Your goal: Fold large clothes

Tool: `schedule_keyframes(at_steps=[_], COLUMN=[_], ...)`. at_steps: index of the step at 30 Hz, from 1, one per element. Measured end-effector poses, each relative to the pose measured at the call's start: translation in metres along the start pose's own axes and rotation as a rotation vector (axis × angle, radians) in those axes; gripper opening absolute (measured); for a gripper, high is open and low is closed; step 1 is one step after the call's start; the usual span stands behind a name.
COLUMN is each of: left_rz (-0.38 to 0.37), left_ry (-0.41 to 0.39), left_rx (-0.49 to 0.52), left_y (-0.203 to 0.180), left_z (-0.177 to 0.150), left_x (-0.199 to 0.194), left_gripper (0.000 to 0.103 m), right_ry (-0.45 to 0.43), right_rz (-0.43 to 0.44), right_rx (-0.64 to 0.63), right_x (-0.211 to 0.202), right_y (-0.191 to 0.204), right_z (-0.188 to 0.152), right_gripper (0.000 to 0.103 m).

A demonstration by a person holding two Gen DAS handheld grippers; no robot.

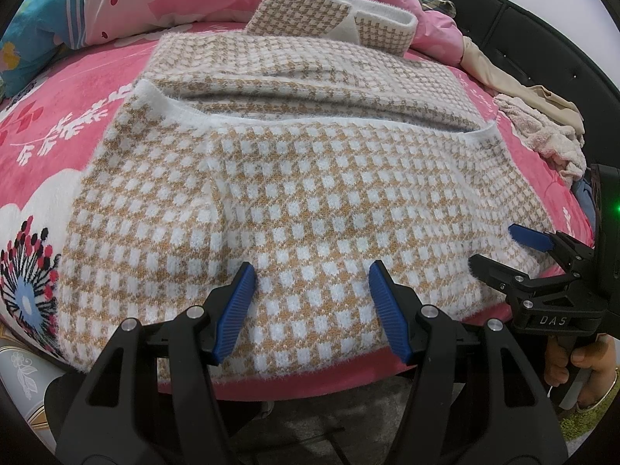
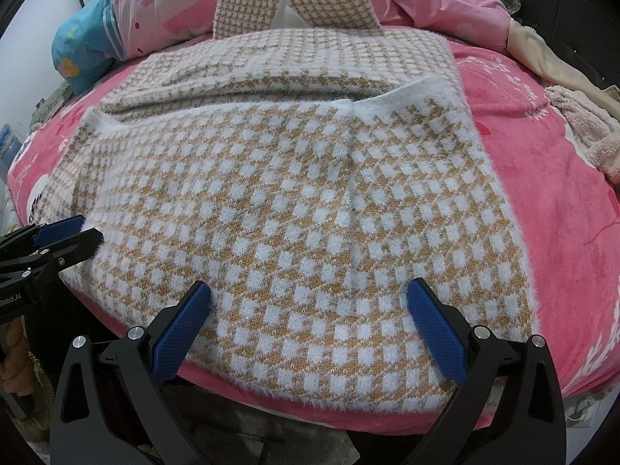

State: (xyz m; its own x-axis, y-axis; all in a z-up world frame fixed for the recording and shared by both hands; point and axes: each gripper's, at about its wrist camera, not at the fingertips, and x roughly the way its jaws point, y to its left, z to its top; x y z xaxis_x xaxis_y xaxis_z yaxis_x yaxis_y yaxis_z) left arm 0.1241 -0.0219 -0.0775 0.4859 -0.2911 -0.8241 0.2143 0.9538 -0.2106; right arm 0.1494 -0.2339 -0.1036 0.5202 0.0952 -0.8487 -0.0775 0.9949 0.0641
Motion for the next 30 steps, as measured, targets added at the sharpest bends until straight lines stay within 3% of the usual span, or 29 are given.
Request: schedule_keyframes(at_steps=[30], left_rz=[0.0], left_ry=[0.001], left_rx=[-0.001], left_y=[0.0001], left_z=[0.0004], left_x=[-0.0003], left_gripper=[0.059], right_ry=[0.003], right_rz=[0.001], right_rx=[-0.002], right_x=[0.0008], right_y=[0.0004], right_z=[0.0009], right_gripper=[0.098])
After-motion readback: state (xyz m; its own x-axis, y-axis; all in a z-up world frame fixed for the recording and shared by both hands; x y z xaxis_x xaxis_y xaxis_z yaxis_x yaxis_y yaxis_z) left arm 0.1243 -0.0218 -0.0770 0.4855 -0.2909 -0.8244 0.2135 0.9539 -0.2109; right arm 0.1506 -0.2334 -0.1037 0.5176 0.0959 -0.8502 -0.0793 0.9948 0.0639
